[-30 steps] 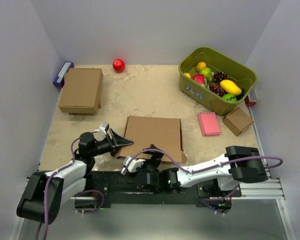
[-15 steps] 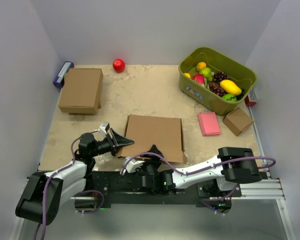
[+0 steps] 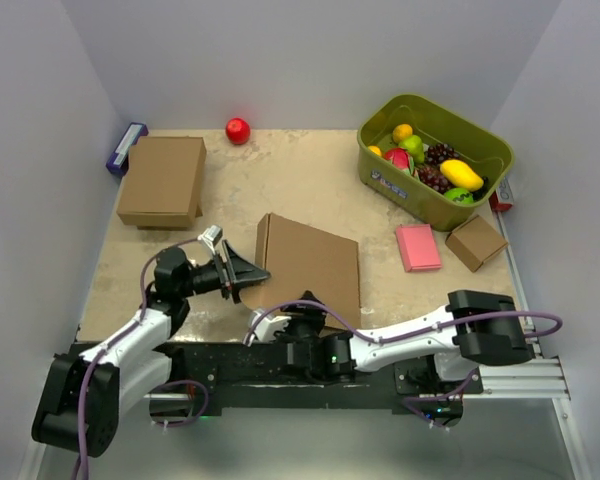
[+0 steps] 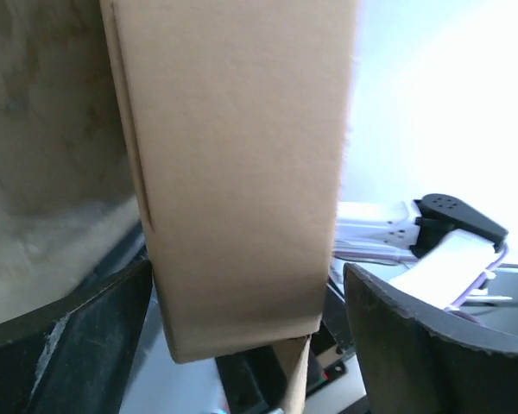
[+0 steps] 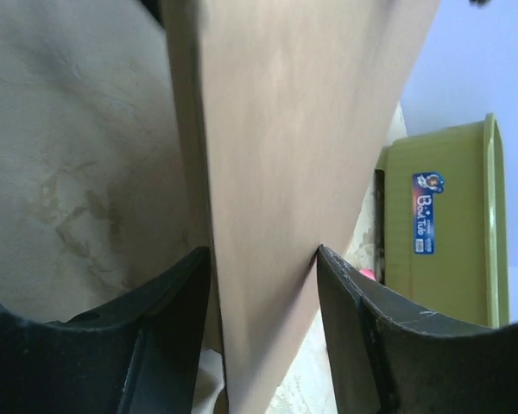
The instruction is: Fold the paper box
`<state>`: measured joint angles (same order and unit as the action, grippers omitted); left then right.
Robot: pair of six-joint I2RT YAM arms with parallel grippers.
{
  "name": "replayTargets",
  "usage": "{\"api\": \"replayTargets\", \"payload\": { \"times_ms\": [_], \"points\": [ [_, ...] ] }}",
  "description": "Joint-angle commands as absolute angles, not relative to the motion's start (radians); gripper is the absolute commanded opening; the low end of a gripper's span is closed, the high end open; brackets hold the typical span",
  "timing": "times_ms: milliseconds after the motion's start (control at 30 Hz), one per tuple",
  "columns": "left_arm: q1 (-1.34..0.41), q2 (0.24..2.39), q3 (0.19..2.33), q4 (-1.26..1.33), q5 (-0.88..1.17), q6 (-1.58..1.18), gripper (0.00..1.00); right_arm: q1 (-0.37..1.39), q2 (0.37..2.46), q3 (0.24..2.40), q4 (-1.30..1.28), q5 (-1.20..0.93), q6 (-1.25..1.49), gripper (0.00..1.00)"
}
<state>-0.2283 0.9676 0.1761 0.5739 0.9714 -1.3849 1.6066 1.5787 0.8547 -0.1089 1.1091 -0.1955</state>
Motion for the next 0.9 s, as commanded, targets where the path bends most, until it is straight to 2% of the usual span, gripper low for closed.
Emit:
{"api": "replayTargets", "payload": {
  "times_ms": [0,300,467,600,700,867],
  "points": [
    [-0.175,0.951,0.301,0.384,0.994,-1.120,0.96,1.585,1.505,0.902,-0.199,1.003,-0.134,0.54],
    [-0.135,0.925,0.353,0.204,0.962,-0.908,0.99,1.499,1.373,0.888,-0.247,0.908,-0.110,0.50],
    [-0.132,0.878,0.316,0.287,0.950,-0.965,0.99,1.483,1.377,0.888,-0.245,0.920,-0.107,0.50],
    [-0.132,0.864,0.272,0.467,0.977,-1.100,0.99,1.483,1.413,0.908,-0.250,0.919,-0.109,0.48],
    [-0.132,0.861,0.252,0.551,0.979,-1.170,0.99,1.485,1.445,0.926,-0.253,0.920,-0.092,0.51],
    [-0.133,0.854,0.232,0.665,0.980,-1.274,0.99,1.483,1.486,0.939,-0.206,0.982,-0.055,0.75]
  ]
}}
